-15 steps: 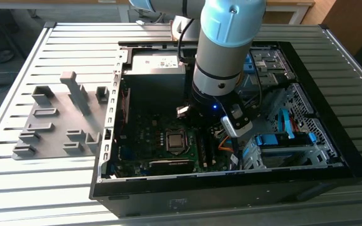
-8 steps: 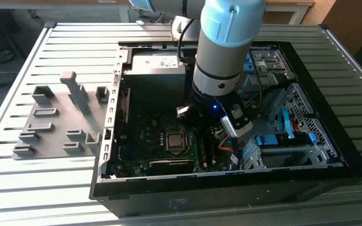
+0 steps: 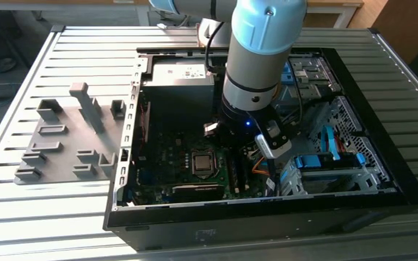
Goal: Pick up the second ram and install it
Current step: 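Insert the second ram into the second slot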
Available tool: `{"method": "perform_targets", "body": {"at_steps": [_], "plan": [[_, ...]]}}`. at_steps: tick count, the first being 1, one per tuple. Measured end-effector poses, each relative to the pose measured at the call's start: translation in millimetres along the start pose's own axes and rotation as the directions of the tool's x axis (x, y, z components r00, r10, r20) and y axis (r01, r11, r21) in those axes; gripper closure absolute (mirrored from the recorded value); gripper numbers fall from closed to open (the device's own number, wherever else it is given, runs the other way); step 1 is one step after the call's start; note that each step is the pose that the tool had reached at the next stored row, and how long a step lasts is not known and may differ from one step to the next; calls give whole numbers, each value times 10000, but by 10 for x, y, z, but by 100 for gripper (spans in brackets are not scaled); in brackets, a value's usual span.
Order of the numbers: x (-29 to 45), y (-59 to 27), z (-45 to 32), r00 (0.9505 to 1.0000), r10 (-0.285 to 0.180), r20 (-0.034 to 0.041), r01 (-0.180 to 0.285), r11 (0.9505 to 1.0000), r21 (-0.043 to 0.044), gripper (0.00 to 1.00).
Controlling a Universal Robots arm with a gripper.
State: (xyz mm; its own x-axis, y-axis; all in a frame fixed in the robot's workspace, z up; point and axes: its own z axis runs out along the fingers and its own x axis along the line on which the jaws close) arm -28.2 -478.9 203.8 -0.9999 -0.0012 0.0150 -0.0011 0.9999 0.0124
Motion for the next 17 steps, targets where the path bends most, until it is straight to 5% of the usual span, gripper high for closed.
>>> {"method": "perform_targets", "body": {"at_steps": [3,4,10,16,17], "plan": [[-1,3,2,10000,0,6,0,10000,-19,85],[1,0,-15,10000,1,0,-1,10000,0,79],[3,2,-164,10000,1,0,-1,10000,-1,79],[3,2,-174,10000,0,0,0,10000,-1,80],[3,2,-174,10000,0,-1,0,10000,-1,87]]}}
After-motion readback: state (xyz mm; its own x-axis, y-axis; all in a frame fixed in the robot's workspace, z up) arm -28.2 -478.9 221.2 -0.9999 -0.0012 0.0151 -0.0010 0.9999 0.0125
